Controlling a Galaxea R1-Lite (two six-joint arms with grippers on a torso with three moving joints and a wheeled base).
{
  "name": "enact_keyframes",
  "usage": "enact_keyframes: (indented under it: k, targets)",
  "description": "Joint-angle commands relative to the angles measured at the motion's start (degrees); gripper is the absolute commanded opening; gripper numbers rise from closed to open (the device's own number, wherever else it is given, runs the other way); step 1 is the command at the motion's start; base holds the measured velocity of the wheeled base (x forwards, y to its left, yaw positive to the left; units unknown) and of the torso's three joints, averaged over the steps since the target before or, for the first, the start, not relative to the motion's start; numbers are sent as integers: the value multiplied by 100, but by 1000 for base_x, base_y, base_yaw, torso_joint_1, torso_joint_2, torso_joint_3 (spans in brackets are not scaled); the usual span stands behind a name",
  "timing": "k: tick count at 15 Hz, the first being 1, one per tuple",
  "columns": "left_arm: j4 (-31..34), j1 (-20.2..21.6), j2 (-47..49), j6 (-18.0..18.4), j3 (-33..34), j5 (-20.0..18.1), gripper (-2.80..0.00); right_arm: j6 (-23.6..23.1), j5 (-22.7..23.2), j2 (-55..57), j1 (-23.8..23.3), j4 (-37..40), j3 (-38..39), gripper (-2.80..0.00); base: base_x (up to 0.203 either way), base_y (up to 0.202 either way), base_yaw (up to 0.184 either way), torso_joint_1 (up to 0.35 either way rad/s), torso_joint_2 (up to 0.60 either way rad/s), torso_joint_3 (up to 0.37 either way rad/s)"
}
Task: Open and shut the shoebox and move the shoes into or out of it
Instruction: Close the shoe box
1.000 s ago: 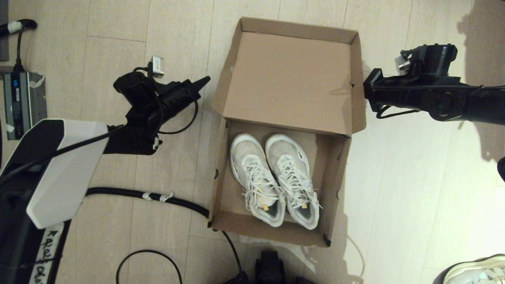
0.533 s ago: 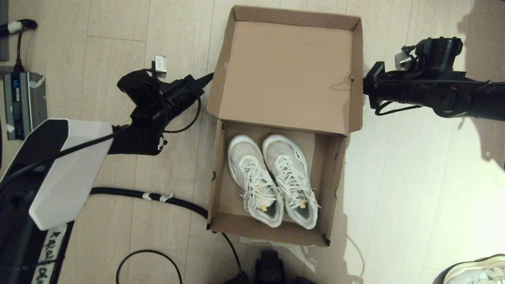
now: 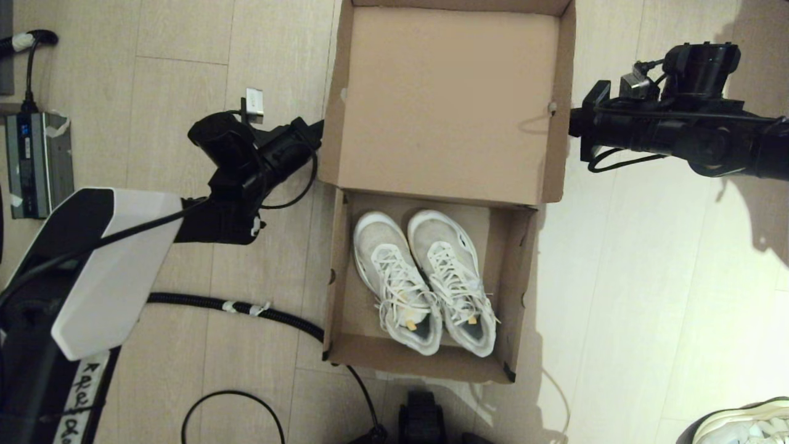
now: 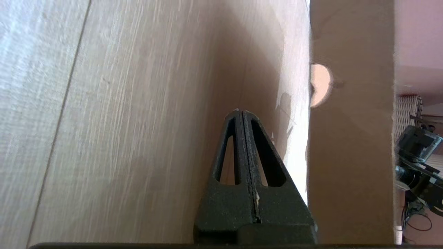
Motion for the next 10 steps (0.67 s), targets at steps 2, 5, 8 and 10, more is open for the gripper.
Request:
enact_keyframes:
  k: [2, 5, 8, 10]
  targets:
    - [-38, 0, -86, -29, 3, -16, -280, 264, 89, -70, 3, -141, 1, -280, 0, 0, 0, 0, 0, 0]
    - [-46, -8, -236, -168, 3, -25, -280, 607, 279, -119, 3, -268, 1, -280, 0, 0, 0, 0, 0, 0]
    - [-46, -52, -384, -231, 3, -25, -280, 664, 376, -175, 12, -259, 15, -280, 0, 0, 0, 0, 0, 0]
    - [-38, -87, -442, -231, 3, -85, -280, 857, 420, -233, 12, -268, 36, -280, 0, 0, 0, 0, 0, 0]
